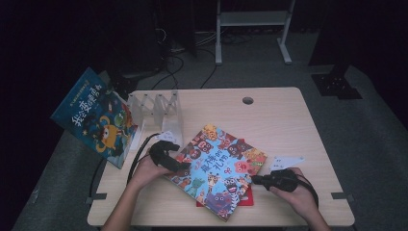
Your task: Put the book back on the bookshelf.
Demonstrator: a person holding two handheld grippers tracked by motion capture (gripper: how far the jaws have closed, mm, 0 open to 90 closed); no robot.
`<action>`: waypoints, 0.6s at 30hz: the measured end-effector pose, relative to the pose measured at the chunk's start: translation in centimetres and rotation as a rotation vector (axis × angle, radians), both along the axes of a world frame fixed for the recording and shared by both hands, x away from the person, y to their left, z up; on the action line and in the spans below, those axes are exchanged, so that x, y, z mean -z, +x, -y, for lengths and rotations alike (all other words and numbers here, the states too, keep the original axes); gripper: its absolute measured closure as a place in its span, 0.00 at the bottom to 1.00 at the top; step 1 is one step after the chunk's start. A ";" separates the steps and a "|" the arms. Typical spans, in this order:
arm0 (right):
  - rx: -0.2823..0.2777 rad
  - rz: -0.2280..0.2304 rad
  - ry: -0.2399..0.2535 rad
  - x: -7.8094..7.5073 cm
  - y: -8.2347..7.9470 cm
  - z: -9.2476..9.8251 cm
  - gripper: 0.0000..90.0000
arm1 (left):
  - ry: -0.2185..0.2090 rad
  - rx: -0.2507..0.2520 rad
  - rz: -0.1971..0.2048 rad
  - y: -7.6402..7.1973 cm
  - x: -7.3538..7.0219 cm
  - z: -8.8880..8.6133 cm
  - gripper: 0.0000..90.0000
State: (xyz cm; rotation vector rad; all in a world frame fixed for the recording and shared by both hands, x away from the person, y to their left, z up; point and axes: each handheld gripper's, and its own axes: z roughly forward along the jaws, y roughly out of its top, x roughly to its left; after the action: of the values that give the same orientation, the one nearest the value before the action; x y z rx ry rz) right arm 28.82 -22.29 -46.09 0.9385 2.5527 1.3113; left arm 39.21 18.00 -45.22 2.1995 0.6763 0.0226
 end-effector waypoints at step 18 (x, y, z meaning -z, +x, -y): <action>0.112 0.073 0.009 -0.9 4.6 -0.1 0.66 | 0.040 0.020 -0.017 0.2 0.6 0.8 0.00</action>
State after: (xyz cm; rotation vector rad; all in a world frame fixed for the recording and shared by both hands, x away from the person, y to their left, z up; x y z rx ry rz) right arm 33.42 -22.15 -45.16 0.9994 2.4052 1.3018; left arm 39.41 17.20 -45.81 2.2474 0.6680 0.0074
